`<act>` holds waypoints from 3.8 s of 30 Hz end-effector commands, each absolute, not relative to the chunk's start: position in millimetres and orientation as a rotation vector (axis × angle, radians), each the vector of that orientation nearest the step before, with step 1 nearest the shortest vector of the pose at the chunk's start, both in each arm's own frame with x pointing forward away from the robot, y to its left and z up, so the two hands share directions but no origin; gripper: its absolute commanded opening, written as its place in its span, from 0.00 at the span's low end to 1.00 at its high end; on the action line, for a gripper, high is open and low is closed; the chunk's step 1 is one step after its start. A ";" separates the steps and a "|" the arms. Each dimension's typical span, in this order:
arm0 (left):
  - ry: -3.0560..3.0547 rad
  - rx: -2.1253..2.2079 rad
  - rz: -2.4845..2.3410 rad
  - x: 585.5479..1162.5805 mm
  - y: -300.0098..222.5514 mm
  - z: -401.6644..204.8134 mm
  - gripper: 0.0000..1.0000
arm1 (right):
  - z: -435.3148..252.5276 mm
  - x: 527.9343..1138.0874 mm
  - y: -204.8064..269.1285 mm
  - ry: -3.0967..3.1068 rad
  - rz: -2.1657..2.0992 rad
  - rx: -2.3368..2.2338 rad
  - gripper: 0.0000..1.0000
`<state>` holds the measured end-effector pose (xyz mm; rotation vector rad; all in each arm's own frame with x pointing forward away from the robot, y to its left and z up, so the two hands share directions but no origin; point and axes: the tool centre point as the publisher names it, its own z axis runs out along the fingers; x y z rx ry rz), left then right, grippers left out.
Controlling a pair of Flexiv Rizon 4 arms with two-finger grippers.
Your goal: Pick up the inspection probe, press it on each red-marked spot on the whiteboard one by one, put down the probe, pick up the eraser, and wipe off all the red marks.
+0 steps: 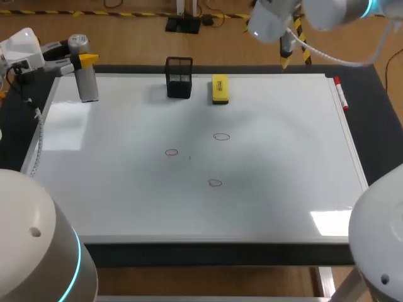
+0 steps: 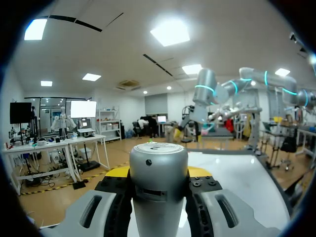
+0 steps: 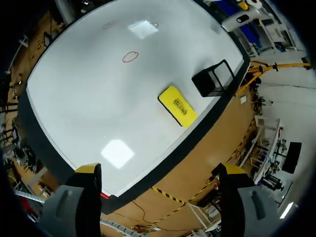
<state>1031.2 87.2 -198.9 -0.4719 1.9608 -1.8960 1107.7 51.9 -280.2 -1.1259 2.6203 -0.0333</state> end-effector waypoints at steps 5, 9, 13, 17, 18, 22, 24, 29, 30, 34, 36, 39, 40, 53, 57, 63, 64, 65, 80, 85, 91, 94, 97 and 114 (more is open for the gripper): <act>1.959 -0.472 -1.894 1030.7 87.0 -198.2 0.00 | -306.0 1112.0 74.8 2.640 -0.022 -1.477 1.00; 1.959 -0.472 -1.894 1030.7 87.0 -198.2 0.00 | -318.6 1110.3 84.1 2.575 -0.008 -1.651 1.00; 1.959 -0.472 -1.894 1030.7 87.0 -198.2 0.00 | -328.2 1109.0 89.8 2.482 0.028 -1.777 1.00; 1.959 -0.472 -1.894 1030.7 87.0 -198.2 0.00 | -339.2 1106.5 96.7 2.412 0.038 -1.905 1.00; 1.959 -0.472 -1.894 1030.7 87.0 -198.2 0.00 | -342.3 1106.3 98.5 2.395 0.031 -1.939 1.00; 1.959 -0.472 -1.894 1030.7 87.0 -198.2 0.00 | -354.4 1104.5 106.1 2.353 0.041 -2.010 1.00; 1.959 -0.472 -1.894 1030.7 87.0 -198.2 0.00 | -360.7 1104.7 109.0 2.364 0.059 -1.993 1.00; 1.959 -0.472 -1.894 1030.7 87.0 -198.2 0.00 | -374.7 1103.7 117.5 2.360 0.092 -2.020 1.00; 1.959 -0.472 -1.894 1030.7 87.0 -198.2 0.00 | -377.3 1103.9 119.3 2.357 0.102 -2.030 1.00; 1.959 -0.472 -1.894 1030.7 87.0 -198.2 0.00 | -386.2 1100.5 129.7 2.351 0.099 -2.062 1.00; 1.959 -0.472 -1.894 1030.7 87.0 -198.2 0.00 | -391.2 1098.4 135.6 2.336 0.110 -2.088 1.00; 1.959 -0.472 -1.894 1030.7 87.0 -198.2 0.00 | -397.9 1098.1 142.4 2.336 0.118 -2.107 1.00; 1.959 -0.472 -1.894 1030.7 87.0 -198.2 0.00 | -399.7 1097.8 145.0 2.334 0.118 -2.111 1.00; 1.959 -0.472 -1.894 1030.7 87.0 -198.2 0.00 | -414.6 1102.7 152.8 2.330 0.121 -2.148 1.00; 1.959 -0.472 -1.894 1030.7 87.0 -198.2 0.00 | -418.1 1108.3 151.8 2.342 0.116 -2.134 1.00; 1.959 -0.472 -1.894 1030.7 87.0 -198.2 0.00 | -418.8 1111.5 151.7 2.342 0.128 -2.122 1.00; 1.959 -0.472 -1.894 1030.7 87.0 -198.2 0.00 | -419.4 1111.2 152.4 2.341 0.129 -2.123 1.00; 1.959 -0.472 -1.894 1030.7 87.0 -198.2 0.00 | -420.1 1111.1 152.8 2.342 0.128 -2.125 1.00; 1.959 -0.472 -1.894 1030.7 87.0 -198.2 0.00 | -412.3 1104.0 148.9 2.307 0.082 -2.168 0.00; 1.959 -0.472 -1.894 1030.7 87.0 -198.2 0.00 | -391.3 1092.8 140.6 2.314 0.028 -2.149 0.00; 1.959 -0.472 -1.894 1030.7 87.0 -198.2 0.00 | -373.7 1079.1 119.5 2.364 0.000 -2.068 0.00; 1.959 -0.472 -1.894 1030.7 87.0 -198.2 0.00 | -369.0 1072.8 103.7 2.403 -0.014 -2.014 0.00; 1.959 -0.472 -1.894 1030.7 87.0 -198.2 0.00 | -366.7 1067.9 83.7 2.446 -0.010 -1.950 0.00; 1.959 -0.472 -1.894 1030.7 87.0 -198.2 0.00 | -363.9 1020.6 -12.4 2.605 -0.038 -1.681 0.00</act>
